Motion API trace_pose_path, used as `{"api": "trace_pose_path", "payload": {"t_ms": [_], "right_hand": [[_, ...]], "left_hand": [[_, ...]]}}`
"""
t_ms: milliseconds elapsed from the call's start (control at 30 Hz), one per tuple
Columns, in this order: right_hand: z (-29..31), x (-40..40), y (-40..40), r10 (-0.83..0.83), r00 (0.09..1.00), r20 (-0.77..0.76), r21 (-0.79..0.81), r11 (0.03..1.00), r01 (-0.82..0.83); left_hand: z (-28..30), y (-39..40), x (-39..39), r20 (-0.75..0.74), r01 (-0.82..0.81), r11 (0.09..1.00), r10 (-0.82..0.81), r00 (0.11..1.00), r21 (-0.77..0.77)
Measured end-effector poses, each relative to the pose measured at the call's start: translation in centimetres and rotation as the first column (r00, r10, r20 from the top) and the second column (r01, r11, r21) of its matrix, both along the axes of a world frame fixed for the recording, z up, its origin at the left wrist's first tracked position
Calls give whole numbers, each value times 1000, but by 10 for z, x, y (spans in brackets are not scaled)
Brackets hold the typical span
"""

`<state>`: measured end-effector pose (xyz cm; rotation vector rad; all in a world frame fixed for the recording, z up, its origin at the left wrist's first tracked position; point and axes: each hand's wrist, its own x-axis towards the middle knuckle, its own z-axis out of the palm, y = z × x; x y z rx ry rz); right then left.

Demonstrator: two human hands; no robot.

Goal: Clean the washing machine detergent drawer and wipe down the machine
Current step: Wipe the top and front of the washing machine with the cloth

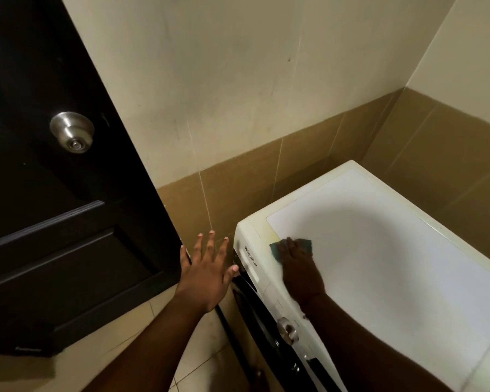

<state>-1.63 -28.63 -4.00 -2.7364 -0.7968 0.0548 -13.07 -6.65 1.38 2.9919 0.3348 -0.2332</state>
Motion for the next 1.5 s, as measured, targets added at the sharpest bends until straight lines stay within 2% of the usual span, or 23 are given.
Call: {"api": "trace_pose_path", "payload": {"t_ms": [100,200,233,333,433,467,567,700,800,833,933,967,1033,1067,1100,1167,1200,1300,1333,1367,1433,1467,1500], "right_hand": [[-7,6,10,302,951,63,-58,952,-299],[-2,24,18,79,996,-31,-69,994,-81],[-3,25,23,83,996,-12,-58,995,-84],[-3,32,33,307,952,-7,-72,949,-307],[-2,45,43,70,996,-60,-104,992,-76],[-3,47,49,62,997,-53,-110,992,-68],[-2,50,61,235,972,19,-136,963,-231],[-1,58,73,-32,999,-36,-133,991,27],[-5,58,81,85,996,-10,-152,985,-86],[-4,63,80,49,999,-15,-167,985,-50],[-2,70,81,-220,974,-49,-174,962,208],[-3,69,87,-188,981,-38,-176,968,179],[-2,68,89,2,1000,2,-186,983,-1],[1,72,84,14,1000,11,-164,986,-12],[2,76,74,-95,995,11,-127,987,95],[5,76,61,-419,907,-25,-94,905,415],[2,70,61,-482,875,-32,-114,872,476],[-6,44,54,-247,968,-42,-154,959,238],[-6,39,44,-247,967,-53,-151,960,237],[-6,37,32,-358,932,-54,-131,928,349],[-5,27,21,-635,769,-72,-67,772,632],[-5,22,23,-664,743,-80,-62,747,662],[-4,17,26,-602,796,-69,-77,799,597]], "left_hand": [[0,0,19,15,-14,1000,14,1000,-2],[0,-1,34,-6,0,1000,0,1000,7],[0,-2,38,-10,0,1000,0,1000,11],[2,-3,55,-6,2,1000,-2,1000,-13],[3,4,71,-18,24,999,-25,1000,-26],[2,7,76,-25,32,999,-32,999,-26],[-2,17,93,-23,69,997,-70,997,-39],[-6,33,124,-17,140,989,-141,990,-40],[-12,45,149,-15,185,982,-186,982,-43],[-14,48,158,-18,212,977,-212,977,-35],[-23,54,181,-50,286,958,-287,957,-14],[-27,57,187,-65,306,952,-307,950,-20],[-35,58,202,-82,351,935,-354,932,-49],[-38,58,207,-81,375,925,-379,922,-60],[-41,57,213,-78,405,912,-409,909,-70],[-45,55,222,-63,448,891,-452,890,-72],[-46,54,225,-51,464,883,-468,882,-71],[-47,44,232,-51,530,847,-531,846,-45],[-47,39,233,-49,556,831,-557,829,-41],[-45,34,234,-44,579,815,-580,814,-37],[-42,24,235,-38,617,787,-617,786,-20],[-41,19,236,-32,630,777,-630,776,-13],[-40,13,236,-25,641,767,-641,767,-8]]}}
